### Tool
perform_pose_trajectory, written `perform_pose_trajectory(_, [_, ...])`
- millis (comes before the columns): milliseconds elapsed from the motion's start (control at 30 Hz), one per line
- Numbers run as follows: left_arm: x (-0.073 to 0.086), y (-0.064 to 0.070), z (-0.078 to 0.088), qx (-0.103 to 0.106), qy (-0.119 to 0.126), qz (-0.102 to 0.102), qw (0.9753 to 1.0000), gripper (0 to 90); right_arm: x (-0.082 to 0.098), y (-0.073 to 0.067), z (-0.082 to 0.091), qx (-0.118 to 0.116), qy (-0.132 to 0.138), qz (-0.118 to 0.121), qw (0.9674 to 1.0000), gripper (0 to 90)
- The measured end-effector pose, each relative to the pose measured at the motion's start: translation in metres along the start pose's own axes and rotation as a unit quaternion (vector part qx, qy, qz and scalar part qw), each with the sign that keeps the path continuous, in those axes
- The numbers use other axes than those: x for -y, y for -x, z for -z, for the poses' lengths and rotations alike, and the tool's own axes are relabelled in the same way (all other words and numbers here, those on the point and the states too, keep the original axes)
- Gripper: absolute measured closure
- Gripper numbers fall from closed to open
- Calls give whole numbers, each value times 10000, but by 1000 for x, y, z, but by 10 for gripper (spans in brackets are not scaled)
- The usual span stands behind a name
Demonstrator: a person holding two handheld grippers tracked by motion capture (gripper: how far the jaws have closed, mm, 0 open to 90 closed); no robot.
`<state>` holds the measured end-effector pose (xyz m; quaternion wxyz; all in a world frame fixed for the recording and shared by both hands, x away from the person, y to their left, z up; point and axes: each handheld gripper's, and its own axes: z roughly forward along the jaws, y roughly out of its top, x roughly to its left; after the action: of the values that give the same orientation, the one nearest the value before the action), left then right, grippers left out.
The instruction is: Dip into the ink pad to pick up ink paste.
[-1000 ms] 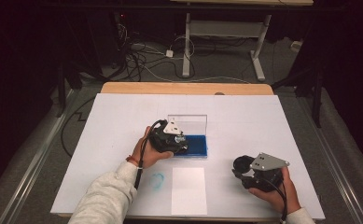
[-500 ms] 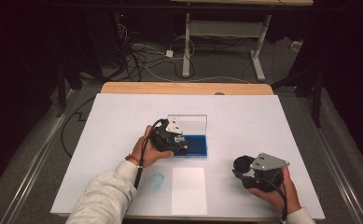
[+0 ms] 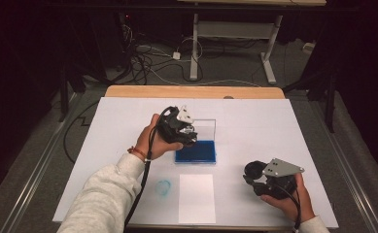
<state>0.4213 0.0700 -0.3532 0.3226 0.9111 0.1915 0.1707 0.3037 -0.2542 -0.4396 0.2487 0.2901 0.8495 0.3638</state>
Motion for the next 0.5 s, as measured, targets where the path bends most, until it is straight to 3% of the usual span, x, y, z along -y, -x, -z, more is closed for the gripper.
perform_pose_trajectory(233, [-14, -1, 8, 33, 111, -72, 9999, 552, 0, 0, 0, 1, 13, 24, 10000, 388])
perform_pose_trajectory(500, [-12, 2, -9, 217, 168, 24, 9996, 552, 0, 0, -1, -21, -31, 15, 10000, 387])
